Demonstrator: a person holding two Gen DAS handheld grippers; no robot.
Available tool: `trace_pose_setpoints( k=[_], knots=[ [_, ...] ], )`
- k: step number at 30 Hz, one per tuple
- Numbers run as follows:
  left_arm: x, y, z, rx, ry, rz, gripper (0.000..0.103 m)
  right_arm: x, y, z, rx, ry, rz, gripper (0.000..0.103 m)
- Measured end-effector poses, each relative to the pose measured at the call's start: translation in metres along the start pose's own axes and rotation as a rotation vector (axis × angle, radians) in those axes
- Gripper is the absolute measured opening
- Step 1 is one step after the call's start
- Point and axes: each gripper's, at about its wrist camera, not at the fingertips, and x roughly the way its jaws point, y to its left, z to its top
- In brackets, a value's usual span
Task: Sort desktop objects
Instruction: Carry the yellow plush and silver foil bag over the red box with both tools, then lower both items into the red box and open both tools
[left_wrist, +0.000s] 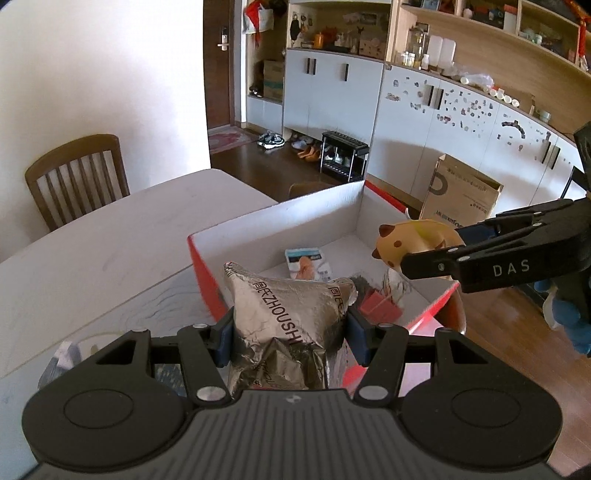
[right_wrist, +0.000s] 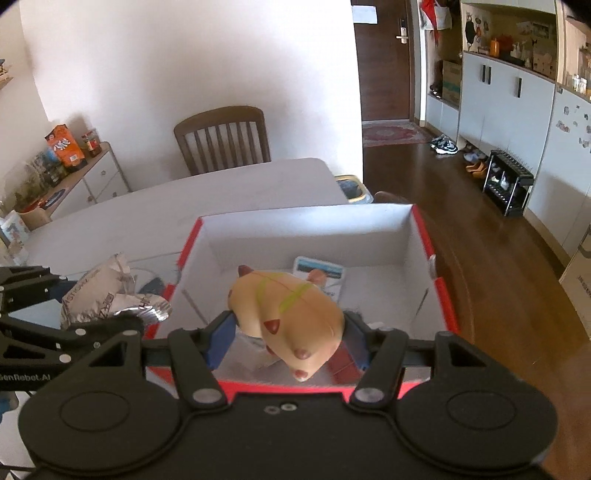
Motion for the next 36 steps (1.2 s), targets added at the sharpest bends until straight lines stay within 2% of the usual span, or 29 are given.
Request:
trace_pose_setpoints(
  k=[12,23,36],
  knots=[
    [0.063,-0.009,0.033,0.060,0.049,0.020,0.058,0.040,-0.037,0.020,-0.024,0.026,-0.040,0.062],
    [0.118,-0.013,0.037,0.138,0.141,0.111,0.058,0.088,-0.046,0.034,-0.067,0.084,-0.049,0.062],
    [0.150,-0.004,0.029,0.161,0.210,0.133,0.058,0.134,-0.040,0.034,-0.104,0.175,-0.053,0.062]
  ],
)
